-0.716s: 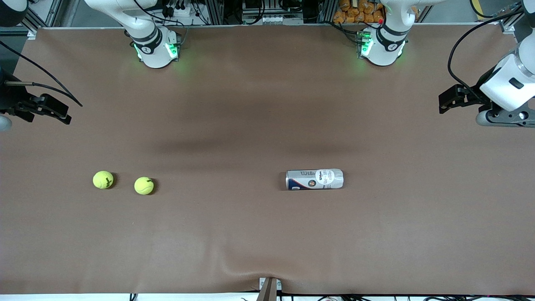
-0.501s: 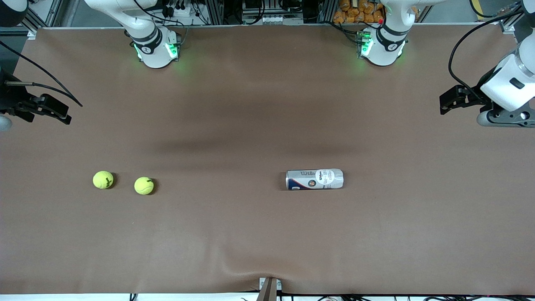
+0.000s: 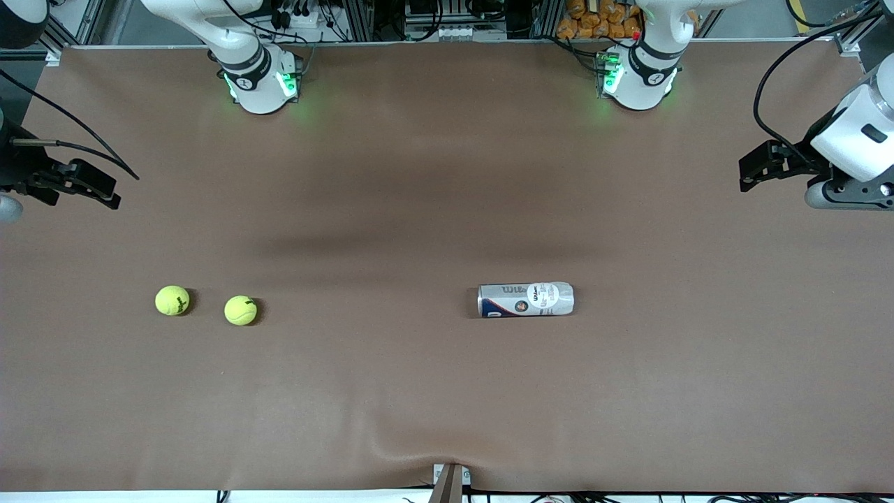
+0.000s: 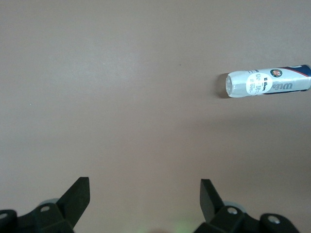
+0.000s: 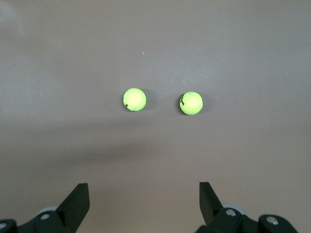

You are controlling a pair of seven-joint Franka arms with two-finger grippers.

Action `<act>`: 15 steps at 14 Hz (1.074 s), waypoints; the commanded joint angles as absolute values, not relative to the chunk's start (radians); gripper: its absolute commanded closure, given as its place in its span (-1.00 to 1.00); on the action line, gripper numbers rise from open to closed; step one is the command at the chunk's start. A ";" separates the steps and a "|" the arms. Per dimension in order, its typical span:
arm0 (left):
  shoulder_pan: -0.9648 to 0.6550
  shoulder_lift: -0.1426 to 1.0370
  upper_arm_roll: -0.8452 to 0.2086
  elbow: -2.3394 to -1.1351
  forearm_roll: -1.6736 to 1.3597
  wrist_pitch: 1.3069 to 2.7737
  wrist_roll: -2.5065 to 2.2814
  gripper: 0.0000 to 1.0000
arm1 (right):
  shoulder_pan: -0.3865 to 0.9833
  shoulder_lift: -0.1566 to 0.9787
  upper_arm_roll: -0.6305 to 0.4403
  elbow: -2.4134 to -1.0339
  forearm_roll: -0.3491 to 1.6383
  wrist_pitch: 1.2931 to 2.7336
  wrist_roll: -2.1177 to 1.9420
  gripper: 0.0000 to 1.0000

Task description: Insert tennis ball vertically with right arm

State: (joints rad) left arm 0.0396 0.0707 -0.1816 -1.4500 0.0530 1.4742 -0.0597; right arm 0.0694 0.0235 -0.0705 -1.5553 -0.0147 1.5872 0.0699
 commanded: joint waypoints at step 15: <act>-0.165 0.216 -0.186 -1.440 0.074 1.541 -0.064 -1.00 | 0.069 0.037 -0.064 -1.546 -0.005 1.583 0.086 -1.00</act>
